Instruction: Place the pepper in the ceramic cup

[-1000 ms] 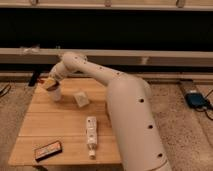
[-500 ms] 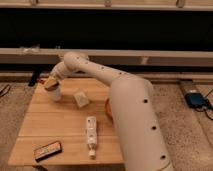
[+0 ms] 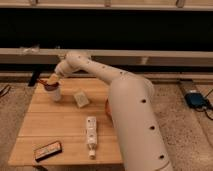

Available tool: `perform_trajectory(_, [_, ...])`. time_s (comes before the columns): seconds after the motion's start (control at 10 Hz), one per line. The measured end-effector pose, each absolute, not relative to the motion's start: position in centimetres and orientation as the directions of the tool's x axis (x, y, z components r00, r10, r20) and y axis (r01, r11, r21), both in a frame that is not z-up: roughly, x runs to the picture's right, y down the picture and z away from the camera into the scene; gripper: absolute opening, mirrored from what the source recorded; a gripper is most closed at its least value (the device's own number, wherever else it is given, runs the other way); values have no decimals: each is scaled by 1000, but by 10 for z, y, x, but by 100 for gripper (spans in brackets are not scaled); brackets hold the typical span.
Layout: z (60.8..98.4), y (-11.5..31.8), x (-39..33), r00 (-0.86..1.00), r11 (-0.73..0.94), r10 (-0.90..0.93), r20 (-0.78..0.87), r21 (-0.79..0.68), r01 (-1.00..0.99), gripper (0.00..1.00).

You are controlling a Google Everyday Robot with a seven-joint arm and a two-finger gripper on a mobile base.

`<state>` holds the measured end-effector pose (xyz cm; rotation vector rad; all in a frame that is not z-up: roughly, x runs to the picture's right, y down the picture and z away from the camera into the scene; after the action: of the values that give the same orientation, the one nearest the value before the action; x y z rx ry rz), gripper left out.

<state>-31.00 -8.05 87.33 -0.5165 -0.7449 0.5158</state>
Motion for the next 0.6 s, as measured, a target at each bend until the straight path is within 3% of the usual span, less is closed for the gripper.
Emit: perform_trajectory(0.6, [874,-83,-304,619,755,616,488,-591,-284,65])
